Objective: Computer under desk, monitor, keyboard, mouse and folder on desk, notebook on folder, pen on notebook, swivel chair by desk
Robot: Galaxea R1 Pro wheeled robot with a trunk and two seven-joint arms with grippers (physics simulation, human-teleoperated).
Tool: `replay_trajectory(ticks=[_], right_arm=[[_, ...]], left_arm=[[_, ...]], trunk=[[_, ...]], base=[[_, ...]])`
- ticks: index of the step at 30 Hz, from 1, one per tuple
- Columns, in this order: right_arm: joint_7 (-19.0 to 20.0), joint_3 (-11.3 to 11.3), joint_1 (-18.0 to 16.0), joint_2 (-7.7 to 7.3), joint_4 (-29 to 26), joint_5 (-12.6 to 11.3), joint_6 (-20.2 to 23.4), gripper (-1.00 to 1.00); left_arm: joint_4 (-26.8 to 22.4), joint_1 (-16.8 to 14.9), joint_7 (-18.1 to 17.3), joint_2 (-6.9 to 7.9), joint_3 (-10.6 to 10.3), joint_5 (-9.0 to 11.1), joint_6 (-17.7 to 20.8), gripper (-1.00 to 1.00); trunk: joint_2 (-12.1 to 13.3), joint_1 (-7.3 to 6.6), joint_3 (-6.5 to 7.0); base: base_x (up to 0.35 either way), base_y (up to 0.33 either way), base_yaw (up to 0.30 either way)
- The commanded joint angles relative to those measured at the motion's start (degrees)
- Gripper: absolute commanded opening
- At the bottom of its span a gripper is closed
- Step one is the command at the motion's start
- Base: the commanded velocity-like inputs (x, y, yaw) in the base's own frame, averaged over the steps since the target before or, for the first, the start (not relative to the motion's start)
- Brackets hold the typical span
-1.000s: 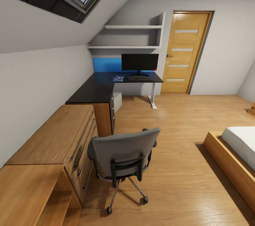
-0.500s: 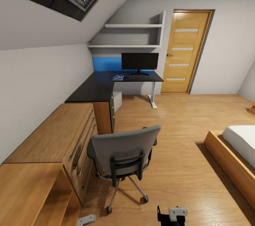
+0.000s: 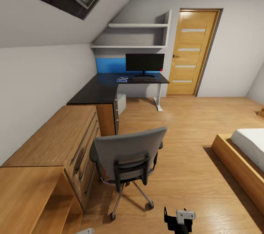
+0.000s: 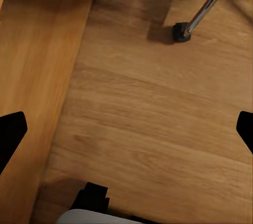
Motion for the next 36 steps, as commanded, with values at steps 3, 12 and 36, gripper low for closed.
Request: replay_trajectory(ticks=[3, 12, 36], right_arm=[[-0.51, 0.51, -0.03, 0.03, -0.01, -0.04, -0.01, 1.00], [-0.29, 0.51, 0.00, -0.07, 0.21, 0.08, 0.00, 1.00], [-0.08, 0.60, 0.14, -0.04, 0.25, 0.30, -0.03, 1.00]], left_arm=[[0.10, -0.04, 0.34, -0.66, -0.53, 0.44, -0.29, 1.00], [2.63, -0.05, 0.67, -1.19, -1.35, 0.19, -0.30, 1.00], [3.24, -0.05, 0.68, -1.21, -1.23, 0.24, -0.73, 1.00]], trunk=[[-1.25, 0.66, -0.60], [-4.86, 2.64, -2.22], [-14.48, 7.91, -6.53]], base=[[0.000, 0.000, 0.000], [0.000, 0.000, 0.000], [0.000, 0.000, 0.002]])
